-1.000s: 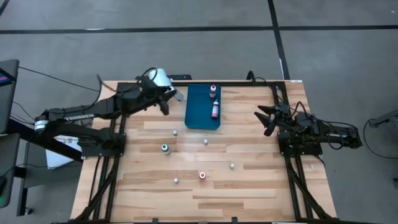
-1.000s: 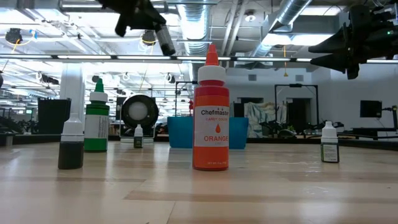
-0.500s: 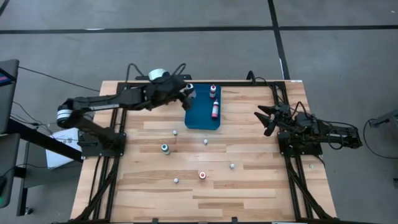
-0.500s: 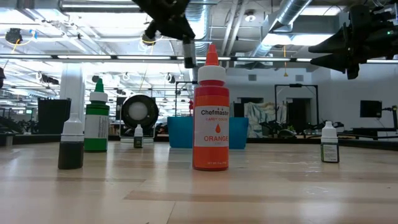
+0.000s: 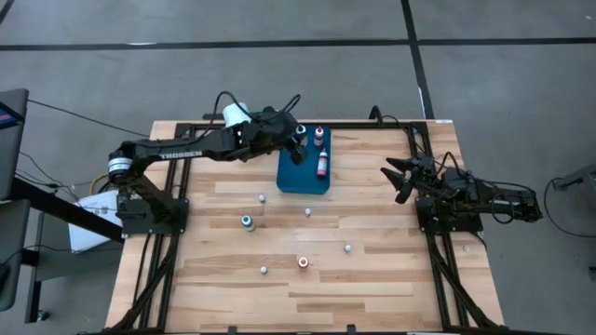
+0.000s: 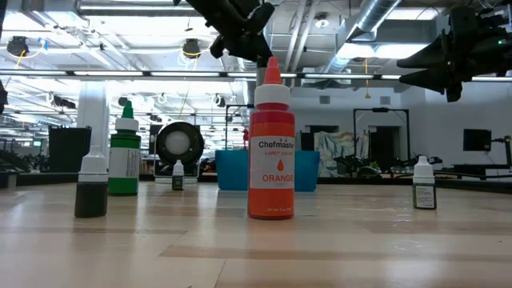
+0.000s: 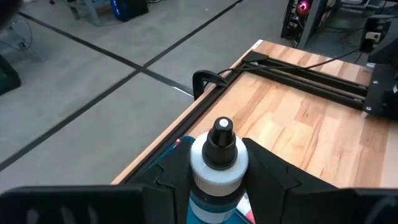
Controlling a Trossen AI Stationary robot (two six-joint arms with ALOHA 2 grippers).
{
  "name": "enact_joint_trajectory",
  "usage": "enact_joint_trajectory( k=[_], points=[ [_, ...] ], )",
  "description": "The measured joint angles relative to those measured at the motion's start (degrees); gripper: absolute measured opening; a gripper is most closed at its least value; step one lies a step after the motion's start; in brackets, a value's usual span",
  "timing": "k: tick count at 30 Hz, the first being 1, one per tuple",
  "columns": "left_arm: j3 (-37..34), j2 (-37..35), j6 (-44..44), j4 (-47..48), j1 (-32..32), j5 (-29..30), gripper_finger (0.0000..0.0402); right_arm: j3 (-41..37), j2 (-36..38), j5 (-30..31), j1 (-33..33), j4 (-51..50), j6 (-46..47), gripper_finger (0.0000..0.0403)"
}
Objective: Pick & Place food coloring
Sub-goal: Put the large black food coloring bottle into the blue bin
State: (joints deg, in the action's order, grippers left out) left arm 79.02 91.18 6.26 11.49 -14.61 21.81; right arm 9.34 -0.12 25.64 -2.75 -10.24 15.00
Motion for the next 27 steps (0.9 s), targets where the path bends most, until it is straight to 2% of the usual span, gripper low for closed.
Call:
enact_joint_trajectory(
  k=[8,15,22,27],
  points=[
    [0.02,0.0,0.24,0.8,-1.27,-0.1,0.0107,0.0,-0.02,-0.05,0.0,-0.02,0.0,0.0207],
    [-3.42,-0.04,1.38,0.16,-3.82,-0.72,0.0107,0.0,-0.01,-0.05,0.0,-0.02,0.0,0.0207],
    [-9.45,-0.05,1.51,-9.45,-4.12,-0.5,0.0107,0.0,-0.01,-0.05,-0.01,-0.04,0.0,0.0207],
    [-12.86,-0.02,1.72,-12.3,-4.15,0.69,0.0107,0.0,-0.02,-0.05,-0.01,-0.04,0.0,0.0207]
  ],
)
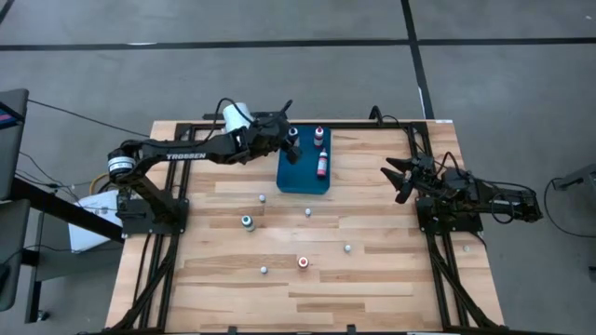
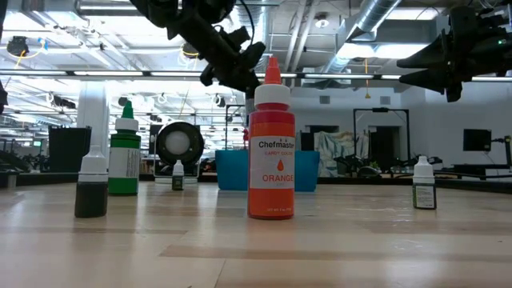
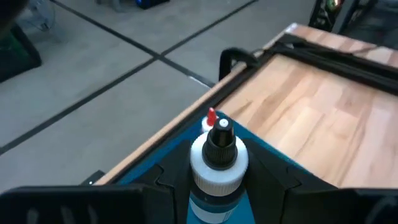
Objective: Pick & Place food coloring
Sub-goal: Put the large black food coloring bottle into the blue bin
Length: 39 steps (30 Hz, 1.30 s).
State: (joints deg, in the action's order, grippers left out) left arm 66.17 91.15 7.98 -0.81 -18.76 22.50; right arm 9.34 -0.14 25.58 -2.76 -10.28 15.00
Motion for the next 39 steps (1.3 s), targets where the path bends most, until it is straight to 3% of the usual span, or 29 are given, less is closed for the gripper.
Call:
enact_joint_trajectory(
  k=[24,39],
  points=[
    [-0.2,11.16,-1.9,-10.07,-0.25,-1.14,0.0107,0.02,-0.2,-0.08,0.0,-0.37,0.07,0.0207],
    [-0.17,14.1,-3.93,-11.84,-4.83,-1.75,0.0107,0.02,-0.15,-0.04,0.0,-0.42,0.06,0.0207]
  ],
)
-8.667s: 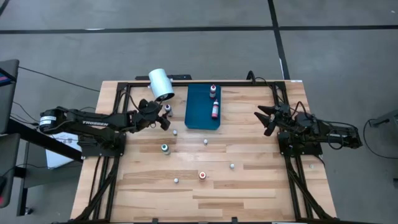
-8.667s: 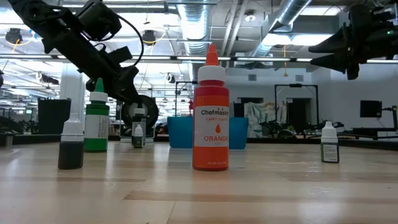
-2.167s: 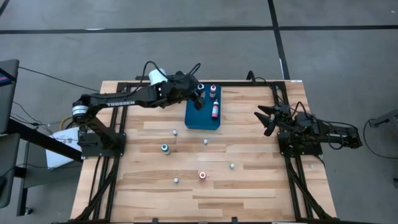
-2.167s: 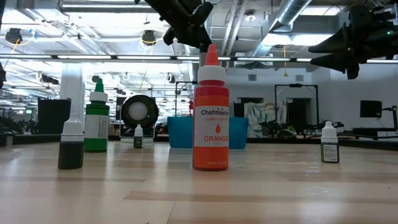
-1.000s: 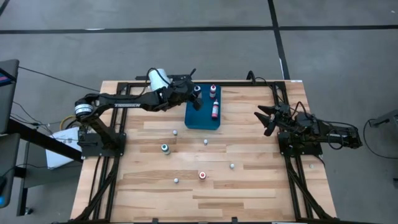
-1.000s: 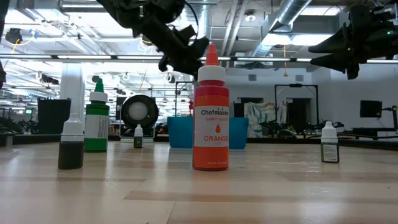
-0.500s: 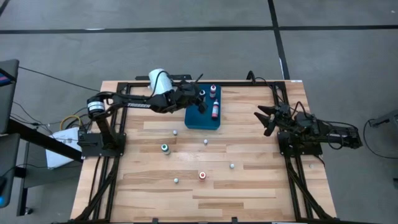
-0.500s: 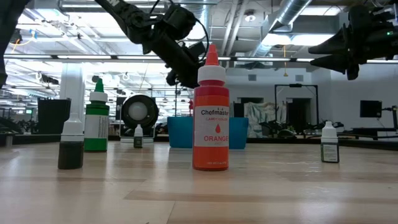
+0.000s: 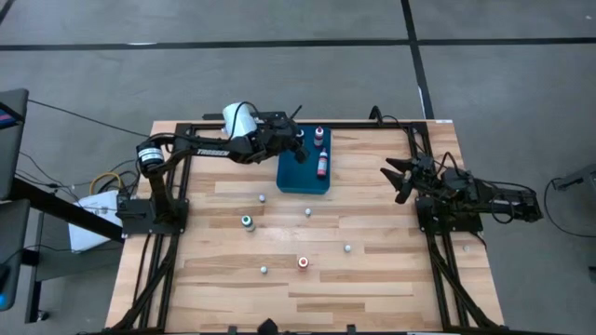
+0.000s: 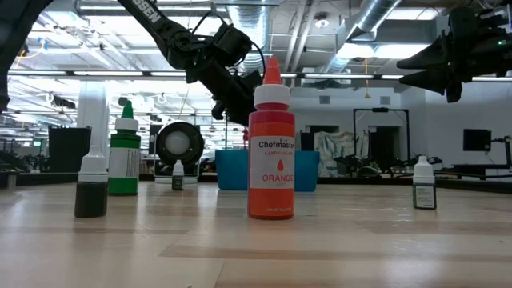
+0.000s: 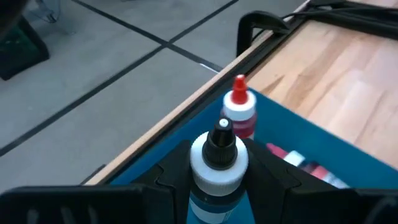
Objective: Pick & Place food coloring
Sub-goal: Put the large black food coloring bottle into the blue bin
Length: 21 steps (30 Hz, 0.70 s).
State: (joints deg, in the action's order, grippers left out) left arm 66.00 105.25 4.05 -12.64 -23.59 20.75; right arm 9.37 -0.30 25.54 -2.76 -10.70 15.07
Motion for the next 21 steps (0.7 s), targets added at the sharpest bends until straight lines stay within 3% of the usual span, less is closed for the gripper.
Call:
enact_joint_trajectory(
  k=[21],
  points=[
    [-0.01,-0.04,0.17,0.27,-2.56,-0.98,0.0107,0.0,0.0,0.0,0.0,-0.09,-0.02,0.0207]
  ],
)
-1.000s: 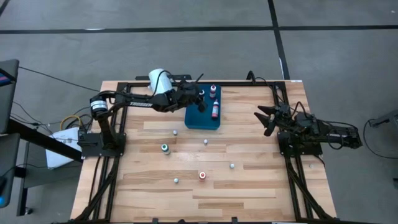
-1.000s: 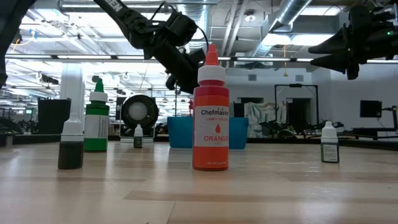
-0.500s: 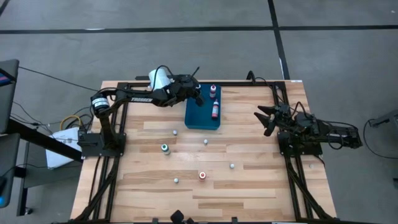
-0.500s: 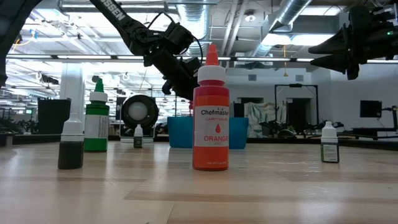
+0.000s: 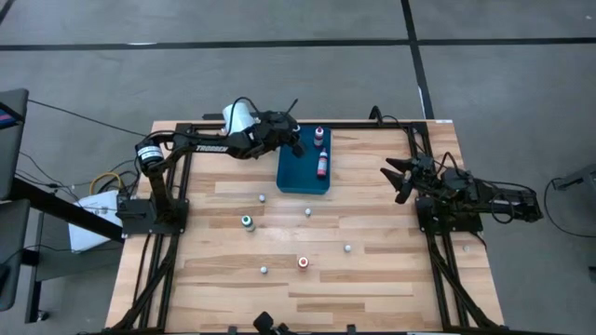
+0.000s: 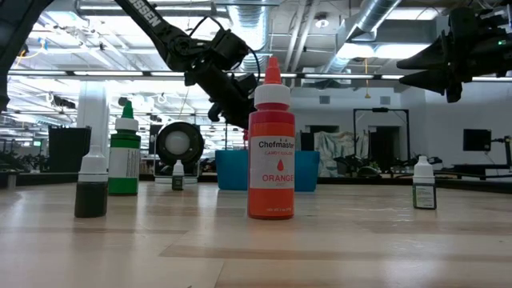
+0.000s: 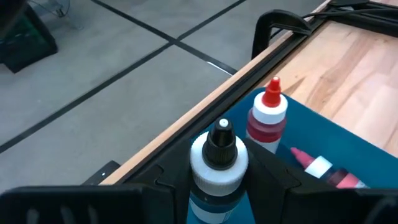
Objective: Pick & Place food coloring
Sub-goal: Put the large black food coloring bottle into the blue bin
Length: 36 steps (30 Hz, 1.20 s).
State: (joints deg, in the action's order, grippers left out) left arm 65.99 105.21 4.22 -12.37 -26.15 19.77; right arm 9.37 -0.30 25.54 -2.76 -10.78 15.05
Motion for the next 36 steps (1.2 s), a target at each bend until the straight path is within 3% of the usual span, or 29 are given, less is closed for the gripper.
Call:
enact_joint_trajectory(
  k=[28,36],
  points=[
    [-6.24,-0.06,3.19,-5.54,-1.25,1.62,0.0107,0.0,0.0,0.02,0.02,-0.11,-0.02,0.0207],
    [-5.24,4.61,3.74,-7.95,-1.25,1.21,0.0107,-0.02,-0.02,-0.14,0.1,-0.09,-0.01,0.0207]
  ],
)
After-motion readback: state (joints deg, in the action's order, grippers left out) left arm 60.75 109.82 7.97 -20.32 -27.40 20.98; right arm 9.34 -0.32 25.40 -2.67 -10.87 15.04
